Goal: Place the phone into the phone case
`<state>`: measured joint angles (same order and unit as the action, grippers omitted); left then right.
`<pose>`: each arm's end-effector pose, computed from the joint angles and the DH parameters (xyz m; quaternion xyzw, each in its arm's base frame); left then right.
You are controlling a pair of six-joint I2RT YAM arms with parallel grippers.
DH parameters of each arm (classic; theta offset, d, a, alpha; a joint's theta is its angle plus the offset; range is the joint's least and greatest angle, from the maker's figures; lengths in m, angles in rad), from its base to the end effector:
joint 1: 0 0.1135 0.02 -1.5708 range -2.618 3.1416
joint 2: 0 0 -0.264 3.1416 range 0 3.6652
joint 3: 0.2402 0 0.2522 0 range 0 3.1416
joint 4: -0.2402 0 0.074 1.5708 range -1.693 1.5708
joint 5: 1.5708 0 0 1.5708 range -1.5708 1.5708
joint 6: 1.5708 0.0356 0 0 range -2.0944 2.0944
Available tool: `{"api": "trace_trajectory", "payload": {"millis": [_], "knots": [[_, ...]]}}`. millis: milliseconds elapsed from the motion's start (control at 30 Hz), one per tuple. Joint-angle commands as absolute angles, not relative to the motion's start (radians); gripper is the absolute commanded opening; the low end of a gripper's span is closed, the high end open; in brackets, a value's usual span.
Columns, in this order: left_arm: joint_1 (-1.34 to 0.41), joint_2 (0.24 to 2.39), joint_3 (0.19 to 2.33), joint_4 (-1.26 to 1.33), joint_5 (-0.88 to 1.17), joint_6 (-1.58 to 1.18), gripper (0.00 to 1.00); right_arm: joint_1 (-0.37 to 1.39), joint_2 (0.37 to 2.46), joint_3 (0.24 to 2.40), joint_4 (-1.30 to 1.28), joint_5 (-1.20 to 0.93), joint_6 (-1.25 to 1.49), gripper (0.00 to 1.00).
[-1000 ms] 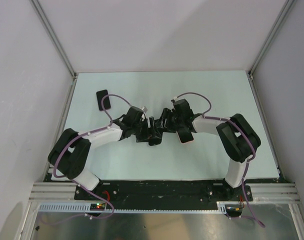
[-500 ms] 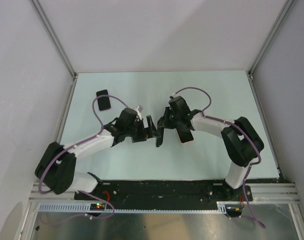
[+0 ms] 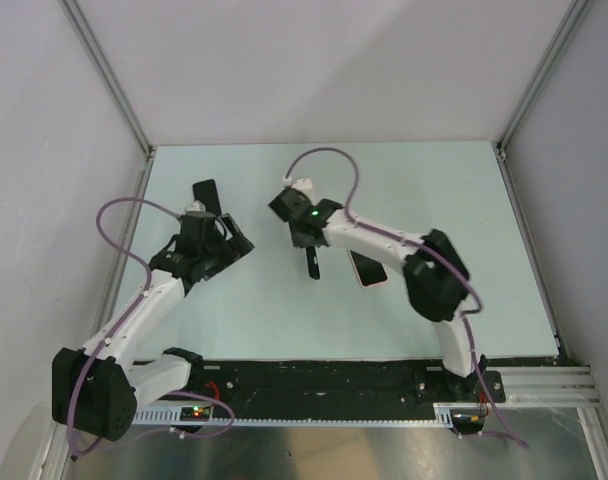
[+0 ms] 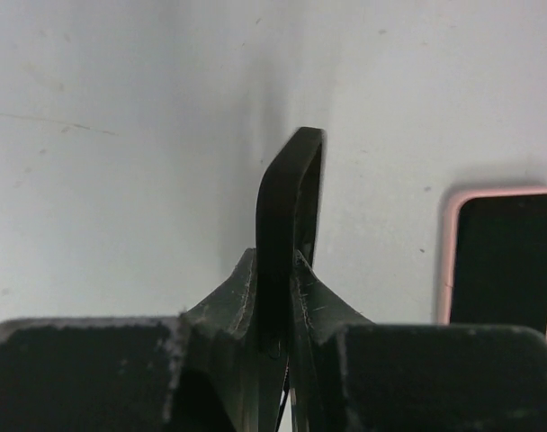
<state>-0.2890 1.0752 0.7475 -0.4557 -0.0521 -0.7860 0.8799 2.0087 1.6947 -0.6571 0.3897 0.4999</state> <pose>0.2146 -0.0619 0.2464 -0.2367 0.8924 -0.1757 0.3417 0.2932 0.3334 0.2457 -0.1209 0.9312 0.0418 0.3413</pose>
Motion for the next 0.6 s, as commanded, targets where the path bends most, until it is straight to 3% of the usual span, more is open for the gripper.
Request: {"api": "trace_trajectory", "payload": {"millis": [0, 100, 133, 200, 333, 567], "knots": [[-0.214, 1.101, 0.808, -0.51, -0.125, -0.763, 0.99, 0.951, 2.203, 1.881, -0.861, 0.573, 0.433, 0.14], [-0.166, 1.143, 0.866, -0.511, -0.137, -0.737, 0.98, 0.972, 2.278, 1.958, -0.88, 0.559, 0.423, 0.3], [-0.15, 1.164, 0.886, -0.513, -0.151, -0.721, 0.98, 0.974, 2.285, 1.962, -0.877, 0.544, 0.422, 0.41], [-0.122, 1.214, 0.935, -0.514, -0.175, -0.692, 0.98, 0.975, 2.263, 1.917, -0.825, 0.48, 0.42, 0.59], [-0.086, 1.364, 1.073, -0.516, -0.21, -0.602, 0.98, 0.946, 2.114, 1.716, -0.585, 0.217, 0.426, 0.83], [-0.038, 1.704, 1.375, -0.531, -0.197, -0.495, 0.98, 0.863, 1.793, 1.358, -0.304, -0.021, 0.499, 0.91]]}}
